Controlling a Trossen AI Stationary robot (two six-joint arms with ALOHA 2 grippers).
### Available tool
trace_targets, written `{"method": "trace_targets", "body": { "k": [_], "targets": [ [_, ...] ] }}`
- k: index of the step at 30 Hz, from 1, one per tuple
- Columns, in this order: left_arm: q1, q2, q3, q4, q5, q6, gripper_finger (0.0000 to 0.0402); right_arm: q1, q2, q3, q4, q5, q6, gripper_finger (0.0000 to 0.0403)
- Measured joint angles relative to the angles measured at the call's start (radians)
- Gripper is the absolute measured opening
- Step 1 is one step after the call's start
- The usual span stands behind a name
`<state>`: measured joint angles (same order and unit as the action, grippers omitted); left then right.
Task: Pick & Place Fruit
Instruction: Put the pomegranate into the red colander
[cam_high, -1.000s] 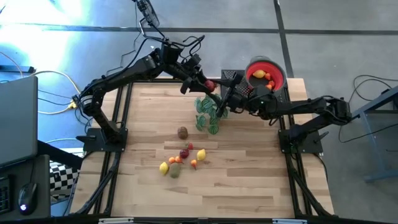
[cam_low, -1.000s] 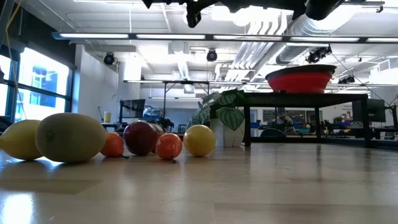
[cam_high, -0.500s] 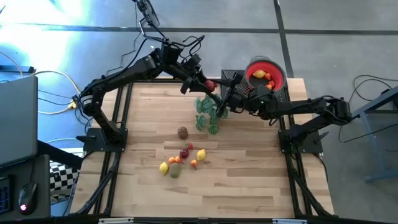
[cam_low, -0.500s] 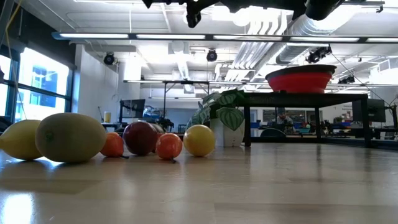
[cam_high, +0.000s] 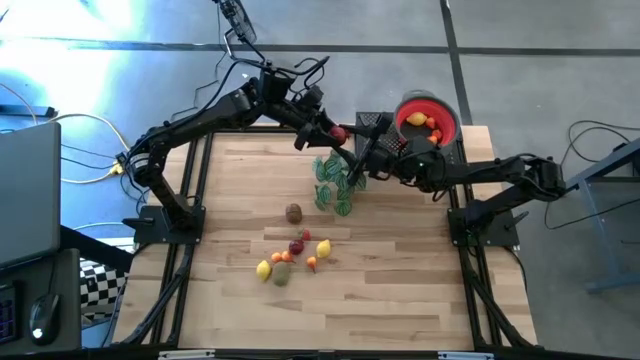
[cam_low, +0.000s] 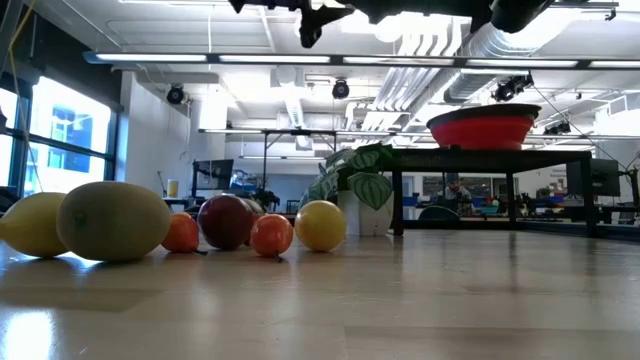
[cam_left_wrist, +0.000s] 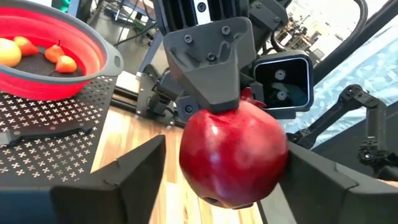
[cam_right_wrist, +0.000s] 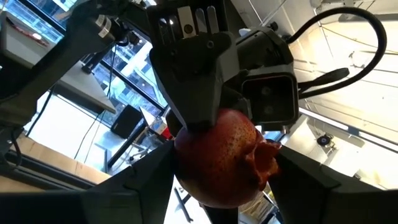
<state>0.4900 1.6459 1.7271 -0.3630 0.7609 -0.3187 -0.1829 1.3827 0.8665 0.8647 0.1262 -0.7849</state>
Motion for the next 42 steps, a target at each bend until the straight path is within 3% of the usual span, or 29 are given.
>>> {"method": "trace_targets", "body": {
  "k": [8,27,34,42],
  "targets": [
    [0.001,0.0,0.0,0.0,0.004,0.0,0.0327,0.0,0.0,0.0,0.0,-0.001,-0.001,0.0224],
    [0.0,0.0,-0.001,0.009,-0.014,0.001,0.0329,0.0,0.0,0.0,-0.001,0.006,0.004,0.0224],
    [0.001,0.006,-0.001,0.023,-0.019,0.101,0.0329,0.0,0.0,0.0,0.0,0.039,0.021,0.0224],
    [0.018,0.006,-0.001,-0.012,-0.153,0.158,0.0329,-0.002,0.0,0.0,0.0,0.131,0.02,0.0224]
  ]
}}
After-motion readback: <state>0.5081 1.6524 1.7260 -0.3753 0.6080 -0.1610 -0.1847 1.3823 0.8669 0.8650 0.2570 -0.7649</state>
